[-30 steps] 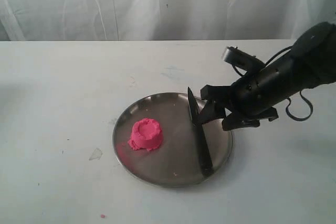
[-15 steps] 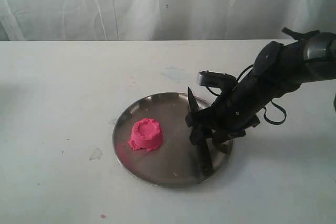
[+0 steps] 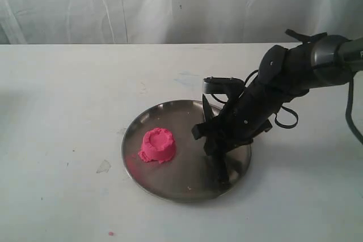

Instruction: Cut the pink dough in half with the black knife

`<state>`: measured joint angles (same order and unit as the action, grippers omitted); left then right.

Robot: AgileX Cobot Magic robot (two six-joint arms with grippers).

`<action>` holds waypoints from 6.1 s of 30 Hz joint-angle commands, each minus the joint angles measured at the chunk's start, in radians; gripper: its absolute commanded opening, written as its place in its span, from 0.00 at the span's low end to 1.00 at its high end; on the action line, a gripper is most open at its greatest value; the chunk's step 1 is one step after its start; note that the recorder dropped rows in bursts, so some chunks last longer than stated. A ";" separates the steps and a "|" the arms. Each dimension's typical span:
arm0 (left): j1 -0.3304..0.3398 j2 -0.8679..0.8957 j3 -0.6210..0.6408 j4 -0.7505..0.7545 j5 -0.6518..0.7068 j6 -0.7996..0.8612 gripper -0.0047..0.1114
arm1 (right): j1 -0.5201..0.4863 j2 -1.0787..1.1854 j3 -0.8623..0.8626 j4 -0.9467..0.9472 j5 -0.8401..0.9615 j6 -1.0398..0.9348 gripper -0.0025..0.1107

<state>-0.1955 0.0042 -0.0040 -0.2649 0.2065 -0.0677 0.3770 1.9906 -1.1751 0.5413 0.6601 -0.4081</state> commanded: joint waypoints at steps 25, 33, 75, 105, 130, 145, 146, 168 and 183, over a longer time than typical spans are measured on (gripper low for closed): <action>-0.005 -0.004 0.004 0.031 -0.003 0.076 0.04 | 0.012 -0.102 0.010 -0.018 -0.025 0.123 0.13; -0.005 -0.004 0.004 0.097 -0.019 0.154 0.04 | 0.012 -0.196 0.010 -0.135 0.018 0.123 0.13; -0.089 1.049 -0.973 -0.012 0.523 0.541 0.52 | 0.553 -0.459 0.010 -1.013 0.291 -0.080 0.13; -0.132 1.386 -1.022 -0.404 0.448 1.275 0.45 | 0.639 -0.522 0.012 -1.118 0.277 -0.032 0.10; -0.132 1.431 -1.022 -0.448 0.441 1.278 0.24 | 0.639 -0.522 0.012 -1.118 0.288 -0.023 0.10; -0.132 1.431 -1.022 -0.434 0.430 1.275 0.04 | 0.620 -0.531 0.012 -1.117 0.288 0.171 0.19; -0.132 1.431 -1.022 -0.434 0.430 1.275 0.04 | 0.595 -0.547 0.012 -1.112 0.282 0.221 0.28; -0.132 1.431 -1.022 -0.439 0.439 1.273 0.04 | 0.039 -0.695 0.415 0.319 -0.199 -0.719 0.43; -0.132 1.431 -1.022 -0.458 0.443 1.273 0.04 | 0.039 -0.600 0.418 0.431 -0.066 -1.038 0.43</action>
<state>-0.3263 1.4378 -1.0236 -0.6834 0.6282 1.2128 0.4199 1.3527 -0.7627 0.9074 0.5478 -1.3105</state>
